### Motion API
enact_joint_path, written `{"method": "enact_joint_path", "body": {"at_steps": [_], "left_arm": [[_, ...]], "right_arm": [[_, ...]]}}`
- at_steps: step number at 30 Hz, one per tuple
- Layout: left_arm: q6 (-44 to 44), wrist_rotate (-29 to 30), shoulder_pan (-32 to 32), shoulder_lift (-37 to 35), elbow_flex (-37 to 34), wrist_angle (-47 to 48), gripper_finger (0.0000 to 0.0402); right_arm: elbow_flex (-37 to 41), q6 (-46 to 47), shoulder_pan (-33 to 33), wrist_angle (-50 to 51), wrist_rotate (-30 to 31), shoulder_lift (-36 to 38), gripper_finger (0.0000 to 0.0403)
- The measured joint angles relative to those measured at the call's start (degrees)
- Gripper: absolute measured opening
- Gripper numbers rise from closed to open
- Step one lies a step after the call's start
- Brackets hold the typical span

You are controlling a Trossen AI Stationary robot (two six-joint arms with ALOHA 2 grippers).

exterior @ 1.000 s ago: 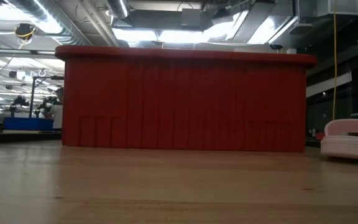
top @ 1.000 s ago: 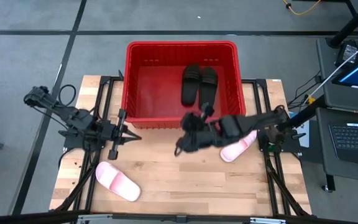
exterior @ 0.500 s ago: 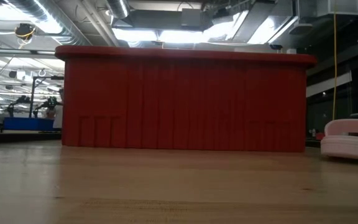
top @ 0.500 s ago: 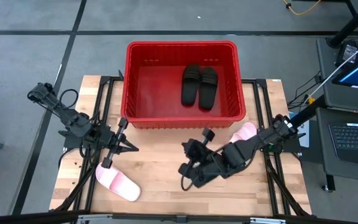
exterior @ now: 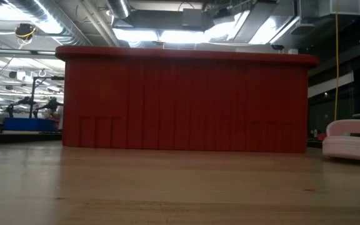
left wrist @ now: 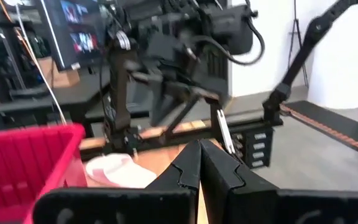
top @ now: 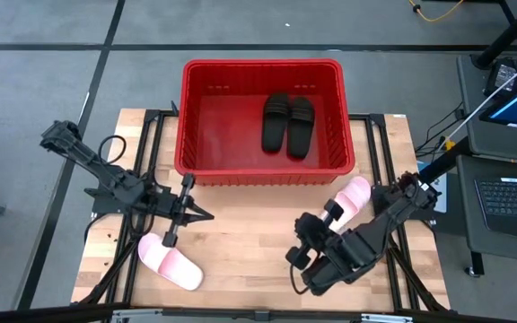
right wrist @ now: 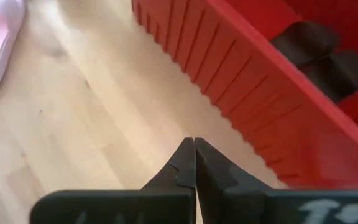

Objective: Pick and place slides into bin
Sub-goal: Put the right pink slide into the red bin

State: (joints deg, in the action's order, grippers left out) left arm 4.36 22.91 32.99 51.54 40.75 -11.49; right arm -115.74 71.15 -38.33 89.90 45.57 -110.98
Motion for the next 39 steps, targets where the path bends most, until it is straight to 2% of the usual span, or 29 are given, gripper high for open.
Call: {"method": "enact_joint_path", "body": {"at_steps": [7,12,18,27,32,39], "left_arm": [[0.97,-0.02,-1.68,1.58,0.0,-6.52,0.0002],[0.95,-0.02,-2.53,2.63,0.0,-6.99,0.0004],[0.9,-0.14,-4.1,3.68,0.0,-7.23,0.0002],[0.73,-2.97,-6.18,3.74,0.0,-8.12,0.0002],[0.7,-2.95,-6.81,3.74,0.0,-8.05,0.0004],[-2.27,-2.92,-7.99,3.74,0.0,-8.04,0.0001]], "right_arm": [[3.69,7.14,-2.15,-1.36,-1.11,0.4,0.0002],[11.77,8.77,-2.07,-10.7,1.02,0.42,0.0002],[20.85,15.96,-2.84,-17.69,1.77,1.84,0.0002],[33.91,15.88,-5.68,-20.95,0.72,15.27,0.0002],[43.31,17.33,-6.14,-23.1,-5.4,24.83,0.0002],[54.37,22.25,-6.07,-23.63,-6.66,32.54,0.0011]]}}
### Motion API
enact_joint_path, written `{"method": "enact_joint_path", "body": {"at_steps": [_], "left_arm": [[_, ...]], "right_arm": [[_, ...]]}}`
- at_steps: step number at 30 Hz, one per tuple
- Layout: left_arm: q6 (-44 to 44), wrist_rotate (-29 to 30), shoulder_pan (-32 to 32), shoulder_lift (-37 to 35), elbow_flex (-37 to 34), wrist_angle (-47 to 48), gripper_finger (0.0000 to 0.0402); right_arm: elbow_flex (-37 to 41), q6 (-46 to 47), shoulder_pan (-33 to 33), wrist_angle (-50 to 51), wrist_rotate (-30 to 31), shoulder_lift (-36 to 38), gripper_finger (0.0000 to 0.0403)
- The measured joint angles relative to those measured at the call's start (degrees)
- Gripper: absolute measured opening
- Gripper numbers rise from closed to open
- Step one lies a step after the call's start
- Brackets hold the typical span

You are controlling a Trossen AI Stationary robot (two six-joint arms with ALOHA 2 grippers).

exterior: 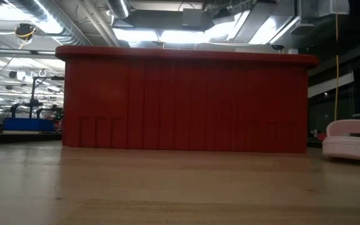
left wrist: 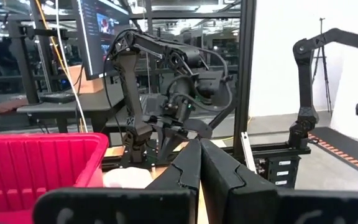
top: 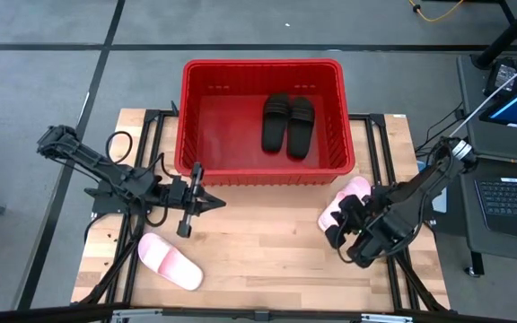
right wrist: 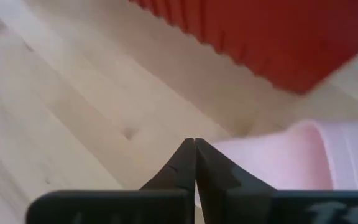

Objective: Pick and place slides into bin
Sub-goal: Put the right pink slide into the red bin

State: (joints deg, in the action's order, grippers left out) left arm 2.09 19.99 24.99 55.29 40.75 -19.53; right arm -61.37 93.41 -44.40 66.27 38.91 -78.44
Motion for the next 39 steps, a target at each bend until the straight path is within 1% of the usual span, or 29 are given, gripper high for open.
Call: {"method": "enact_joint_path", "body": {"at_steps": [5,8,11,14,16,17,22,32,35,39], "left_arm": [[-1.38,0.02,-0.54,0.0,0.0,0.04,0.0006],[-1.38,0.02,-0.54,0.0,0.0,0.04,0.0008],[-1.38,0.02,-0.52,0.0,0.0,0.04,0.0006],[-1.38,0.07,-0.52,0.0,0.0,0.09,0.0003],[-1.42,0.07,-0.52,0.0,0.0,0.17,0.0003],[-1.41,0.07,-0.52,0.0,0.0,0.3,0.0004],[-1.38,0.07,-0.52,0.0,0.0,0.59,0.0008],[-0.9,0.15,-1.83,0.0,0.0,0.55,0.0005],[-0.9,0.17,-2.43,0.0,0.0,0.57,0.0008],[-0.9,0.02,-3.04,0.0,0.0,0.55,0.0006]], "right_arm": [[4.35,3.31,0.0,0.55,-5.76,2.14,0.0017],[6.44,6.7,0.0,2.36,-6.09,2.41,0.0016],[8.07,12.7,0.0,6.81,-7.1,2.41,0.0016],[9.07,16.97,-0.02,11.24,-12.56,2.41,0.0016],[9.61,18.22,-0.04,13.04,-16.53,2.41,0.0016],[9.75,18.82,-0.04,13.07,-17.23,2.41,0.0017],[10.01,19.45,-0.02,9.79,-17.31,2.39,0.0037],[10.45,19.49,0.01,11.21,-17.11,2.33,0.0129],[13.02,19.77,0.0,9.83,-17.13,2.33,0.0144],[17.67,20.61,0.02,5.13,-17.13,2.3,0.0151]]}}
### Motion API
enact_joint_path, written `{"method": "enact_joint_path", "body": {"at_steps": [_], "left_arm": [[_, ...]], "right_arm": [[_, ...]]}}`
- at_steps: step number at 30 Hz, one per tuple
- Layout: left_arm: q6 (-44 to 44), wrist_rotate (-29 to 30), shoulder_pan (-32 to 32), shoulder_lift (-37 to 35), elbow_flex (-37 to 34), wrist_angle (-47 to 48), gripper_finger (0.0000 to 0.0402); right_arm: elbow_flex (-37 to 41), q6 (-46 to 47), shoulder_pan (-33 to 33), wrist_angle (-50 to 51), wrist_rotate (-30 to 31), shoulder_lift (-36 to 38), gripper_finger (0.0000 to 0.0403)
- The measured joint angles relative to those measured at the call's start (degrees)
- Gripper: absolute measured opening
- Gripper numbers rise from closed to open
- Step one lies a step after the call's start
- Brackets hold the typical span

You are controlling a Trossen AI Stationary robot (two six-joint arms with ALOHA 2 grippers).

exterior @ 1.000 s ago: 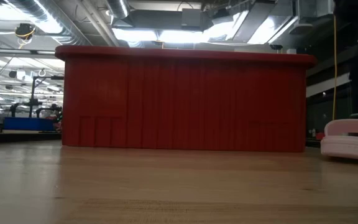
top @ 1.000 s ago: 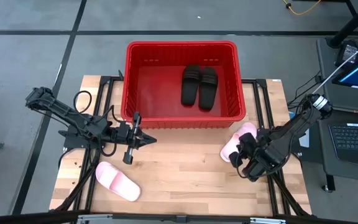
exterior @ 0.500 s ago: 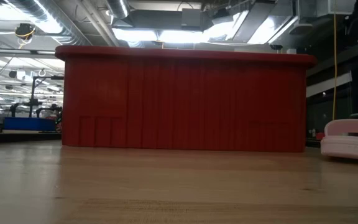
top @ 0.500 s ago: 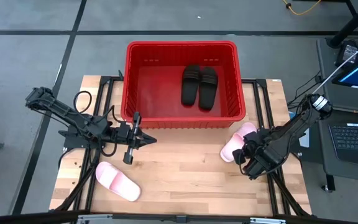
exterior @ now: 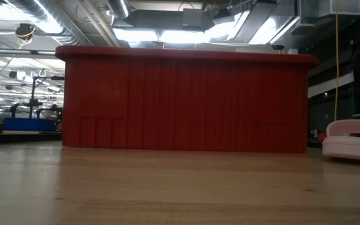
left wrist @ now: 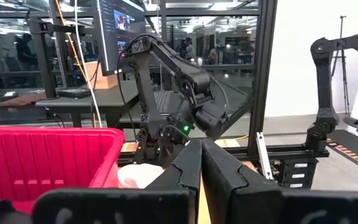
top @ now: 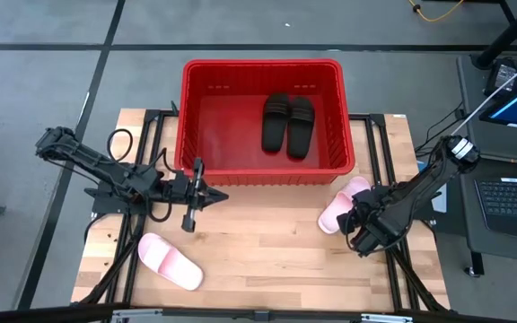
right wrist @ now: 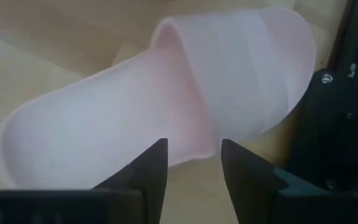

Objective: Pick and place slides into bin
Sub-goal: Put the right pink slide into the red bin

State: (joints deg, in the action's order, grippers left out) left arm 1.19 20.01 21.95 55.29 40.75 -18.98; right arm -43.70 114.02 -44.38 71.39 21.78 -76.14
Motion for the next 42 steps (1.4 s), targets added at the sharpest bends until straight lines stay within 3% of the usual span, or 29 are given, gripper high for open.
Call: {"method": "enact_joint_path", "body": {"at_steps": [6,20,34,38,42], "left_arm": [[0.0,0.02,-0.11,0.0,0.0,-0.04,0.0005],[-0.63,1.53,-0.11,0.0,0.0,-0.11,0.0002],[-0.61,1.57,-0.11,0.0,0.0,-0.09,0.0003],[-0.96,1.57,-0.11,0.0,0.0,-0.09,0.0008],[-0.96,1.57,-0.11,0.0,0.0,-0.05,0.0006]], "right_arm": [[3.86,4.73,0.02,-0.69,0.05,-0.03,0.0151],[4.0,4.15,3.58,-1.0,1.81,-0.44,0.0151],[3.98,1.22,9.62,-2.54,-1.51,-5.14,0.0151],[3.98,1.11,9.88,-2.53,-1.51,-5.44,0.0128],[3.98,1.04,9.88,-2.47,-1.53,-5.46,0.0065]]}}
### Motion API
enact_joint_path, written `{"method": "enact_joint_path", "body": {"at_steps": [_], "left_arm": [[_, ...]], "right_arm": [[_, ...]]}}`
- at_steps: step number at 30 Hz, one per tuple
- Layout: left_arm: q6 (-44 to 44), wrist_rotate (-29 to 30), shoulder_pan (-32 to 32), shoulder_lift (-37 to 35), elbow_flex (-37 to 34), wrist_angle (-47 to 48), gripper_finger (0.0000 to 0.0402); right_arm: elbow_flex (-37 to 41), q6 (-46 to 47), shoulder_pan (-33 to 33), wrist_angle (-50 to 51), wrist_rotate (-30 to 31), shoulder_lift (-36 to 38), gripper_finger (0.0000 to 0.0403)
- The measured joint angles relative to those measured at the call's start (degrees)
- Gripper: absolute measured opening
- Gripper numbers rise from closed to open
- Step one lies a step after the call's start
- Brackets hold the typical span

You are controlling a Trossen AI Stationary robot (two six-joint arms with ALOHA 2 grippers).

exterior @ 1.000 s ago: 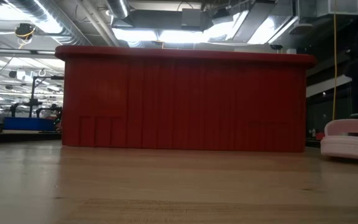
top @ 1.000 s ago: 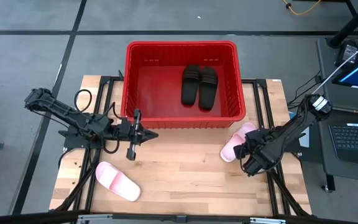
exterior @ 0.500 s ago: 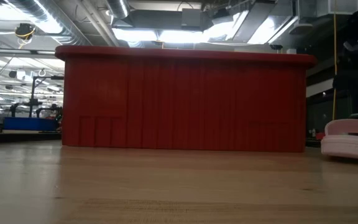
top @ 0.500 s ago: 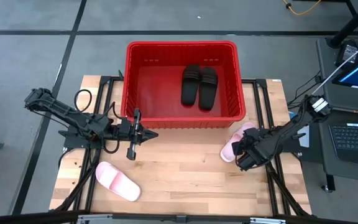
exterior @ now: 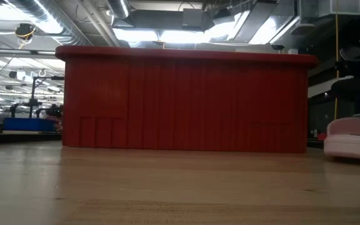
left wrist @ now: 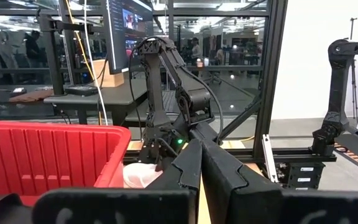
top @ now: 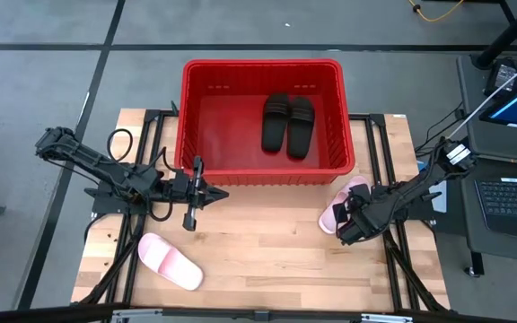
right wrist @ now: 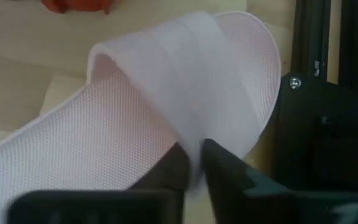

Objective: Pick and place slides into bin
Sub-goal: Put the right pink slide into the red bin

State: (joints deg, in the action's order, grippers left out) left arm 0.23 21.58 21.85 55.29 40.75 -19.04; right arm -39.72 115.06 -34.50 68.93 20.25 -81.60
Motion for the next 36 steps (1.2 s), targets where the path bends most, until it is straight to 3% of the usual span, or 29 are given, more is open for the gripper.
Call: {"method": "enact_joint_path", "body": {"at_steps": [3,10,22,32,36], "left_arm": [[0.01,0.0,0.0,0.0,0.0,0.01,0.0003],[0.95,0.0,0.0,0.0,0.0,0.04,0.0003],[-0.85,-3.73,0.28,-0.02,0.0,5.13,0.0002],[1.53,-6.8,0.28,-2.12,0.0,6.3,0.0001],[1.49,-6.84,0.28,-4.78,0.0,7.78,0.0003]], "right_arm": [[0.0,0.31,0.0,-0.08,0.0,0.0,0.0017],[-1.74,0.11,-0.2,-1.76,0.0,-0.02,0.0012],[-17.7,-13.61,-3.15,-2.13,0.43,-0.02,0.0012],[-27.3,-23.22,-5.57,-11.05,15.09,-1.26,0.0012],[-29.76,-29.07,-4.97,-17.01,17.62,-4.27,0.0012]]}}
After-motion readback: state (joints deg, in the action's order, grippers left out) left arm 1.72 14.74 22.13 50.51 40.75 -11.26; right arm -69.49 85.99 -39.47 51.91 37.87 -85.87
